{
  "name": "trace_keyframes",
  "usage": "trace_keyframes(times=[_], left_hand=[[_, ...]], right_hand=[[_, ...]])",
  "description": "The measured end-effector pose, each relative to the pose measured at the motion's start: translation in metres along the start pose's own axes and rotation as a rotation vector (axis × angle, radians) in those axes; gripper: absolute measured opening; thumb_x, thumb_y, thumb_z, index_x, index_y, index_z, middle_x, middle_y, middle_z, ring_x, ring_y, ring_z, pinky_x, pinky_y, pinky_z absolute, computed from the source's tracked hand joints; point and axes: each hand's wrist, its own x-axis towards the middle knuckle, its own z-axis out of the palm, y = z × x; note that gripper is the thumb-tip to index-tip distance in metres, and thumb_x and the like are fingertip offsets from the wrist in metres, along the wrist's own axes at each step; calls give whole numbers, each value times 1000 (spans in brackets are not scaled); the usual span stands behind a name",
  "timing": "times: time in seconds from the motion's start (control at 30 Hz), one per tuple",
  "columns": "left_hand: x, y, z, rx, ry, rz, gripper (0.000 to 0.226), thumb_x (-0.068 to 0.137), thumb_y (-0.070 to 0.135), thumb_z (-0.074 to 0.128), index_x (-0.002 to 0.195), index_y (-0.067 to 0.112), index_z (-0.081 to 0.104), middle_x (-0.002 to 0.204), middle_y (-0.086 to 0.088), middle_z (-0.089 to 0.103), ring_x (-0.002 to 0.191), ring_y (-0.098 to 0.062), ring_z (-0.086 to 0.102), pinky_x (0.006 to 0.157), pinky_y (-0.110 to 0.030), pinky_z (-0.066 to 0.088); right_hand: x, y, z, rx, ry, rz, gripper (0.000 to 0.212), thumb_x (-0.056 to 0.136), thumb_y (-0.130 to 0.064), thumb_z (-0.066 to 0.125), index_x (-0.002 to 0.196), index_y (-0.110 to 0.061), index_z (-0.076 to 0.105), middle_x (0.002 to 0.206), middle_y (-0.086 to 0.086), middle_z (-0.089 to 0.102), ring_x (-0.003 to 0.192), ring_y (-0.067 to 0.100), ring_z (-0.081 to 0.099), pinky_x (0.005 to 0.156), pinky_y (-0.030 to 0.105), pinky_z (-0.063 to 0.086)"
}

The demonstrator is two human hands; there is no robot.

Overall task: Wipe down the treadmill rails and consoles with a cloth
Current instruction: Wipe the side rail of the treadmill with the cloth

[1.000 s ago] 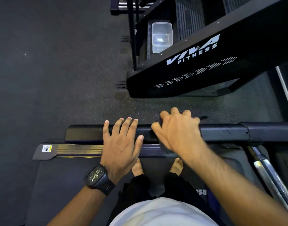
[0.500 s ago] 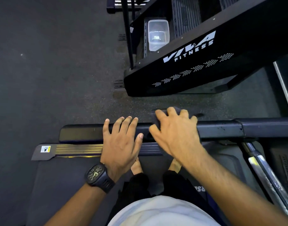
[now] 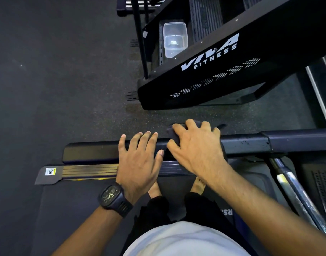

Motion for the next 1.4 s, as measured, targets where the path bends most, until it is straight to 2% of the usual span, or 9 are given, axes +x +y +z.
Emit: trace_keyframes(times=[0.2,0.33,0.47,0.67,0.9,1.0,1.13,1.27,1.4], left_hand=[[3,5,1,-10,-9,22,56,100,44,27,141,15,51,141,-3,56,131,-26,49,113,-60,26],[3,7,0,-13,0,16,56,100,44,28,141,14,51,140,-4,56,131,-26,49,113,-59,26],[4,8,0,-6,-9,17,56,100,44,28,141,15,52,140,-3,56,131,-25,49,113,-59,26],[8,12,-1,-12,-20,41,56,100,43,26,139,14,54,136,-3,59,128,-25,52,112,-59,29],[9,19,0,-5,-17,41,55,99,43,29,139,14,53,136,-4,59,127,-26,53,111,-59,31],[11,22,2,-1,-11,52,55,99,43,29,138,13,54,136,-5,59,127,-27,53,111,-59,32],[10,28,3,-11,-26,59,56,100,44,29,141,14,51,140,-5,56,130,-26,50,112,-58,30],[9,35,2,-18,-29,54,57,100,45,27,143,15,49,142,-5,54,132,-26,48,113,-58,29],[9,35,3,-7,-25,50,56,99,44,28,142,14,50,142,-5,55,131,-27,49,112,-58,29]], right_hand=[[43,20,-12,69,-293,88,54,99,-54,30,134,-24,57,131,12,60,117,43,56,94,56,50],[1,16,-3,-92,-17,125,50,102,-51,27,133,-17,50,124,11,52,109,42,52,89,55,48],[-6,9,3,-1,42,0,55,98,-57,27,139,-27,46,133,5,51,115,37,51,94,56,42],[53,37,-17,77,-365,134,63,95,-59,29,136,-22,60,134,11,62,120,38,57,97,53,49],[-6,19,5,15,51,41,55,98,-56,28,139,-26,46,133,6,52,117,37,50,95,56,40],[10,25,3,87,-7,-63,53,97,-59,30,137,-32,50,132,3,56,116,36,54,94,52,46],[41,45,-8,91,-253,141,59,96,-59,29,129,-22,61,127,12,63,115,39,57,93,53,49],[0,39,4,-27,-7,212,56,99,-55,27,132,-20,54,127,11,54,113,40,52,93,57,43],[-7,34,5,31,41,-5,55,97,-58,28,142,-30,45,138,4,50,120,37,49,99,56,40]])
